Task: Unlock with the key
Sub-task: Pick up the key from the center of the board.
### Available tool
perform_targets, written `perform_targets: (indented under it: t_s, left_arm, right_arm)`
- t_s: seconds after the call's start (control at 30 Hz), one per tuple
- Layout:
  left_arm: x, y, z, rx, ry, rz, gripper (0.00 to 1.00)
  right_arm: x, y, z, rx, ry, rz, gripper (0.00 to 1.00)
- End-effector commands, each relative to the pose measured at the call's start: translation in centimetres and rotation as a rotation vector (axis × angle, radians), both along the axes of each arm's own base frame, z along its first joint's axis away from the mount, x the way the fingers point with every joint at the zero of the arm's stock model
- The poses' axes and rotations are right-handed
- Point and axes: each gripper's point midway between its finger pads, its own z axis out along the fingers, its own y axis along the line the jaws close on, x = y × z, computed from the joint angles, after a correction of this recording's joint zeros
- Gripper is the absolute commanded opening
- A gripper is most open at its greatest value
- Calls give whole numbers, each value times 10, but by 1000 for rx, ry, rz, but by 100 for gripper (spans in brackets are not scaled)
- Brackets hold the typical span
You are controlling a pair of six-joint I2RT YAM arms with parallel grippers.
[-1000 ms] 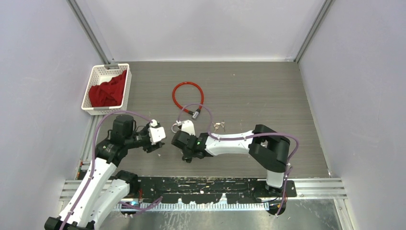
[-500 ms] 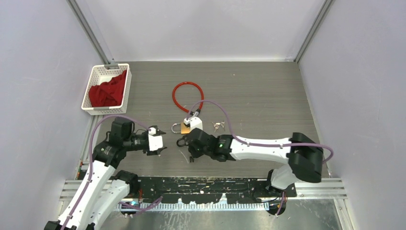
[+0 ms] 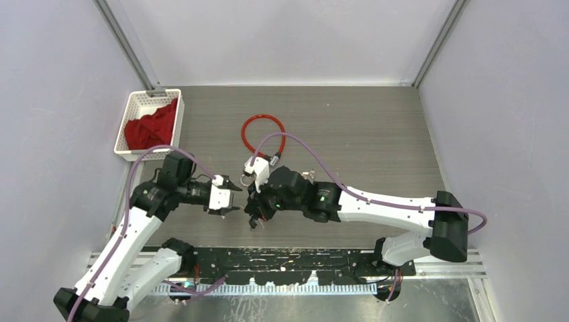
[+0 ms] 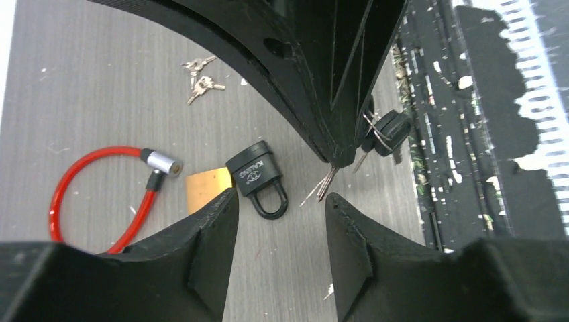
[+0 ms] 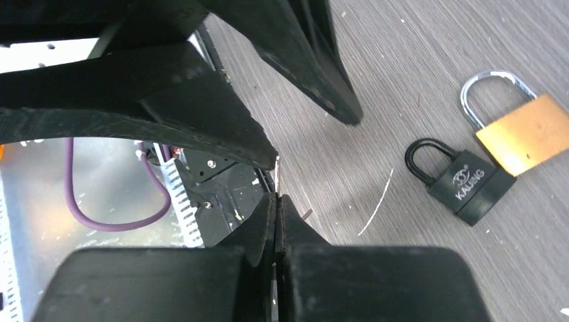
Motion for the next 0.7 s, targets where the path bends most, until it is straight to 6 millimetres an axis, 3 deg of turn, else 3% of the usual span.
perform_targets:
  t_s: [0.0, 0.17, 0.67]
  left_arm:
    - [-28, -3, 10, -10, 132, -75, 47]
    - [-33, -3, 11, -22, 152, -81, 36]
    - [-36, -7, 13, -19, 208, -87, 37]
  right_arm:
    - [-8, 7, 50, 97, -133, 133, 1]
    - [-6, 7, 54, 69, -167, 148, 1]
    - [-14, 18, 55, 54, -153, 230, 1]
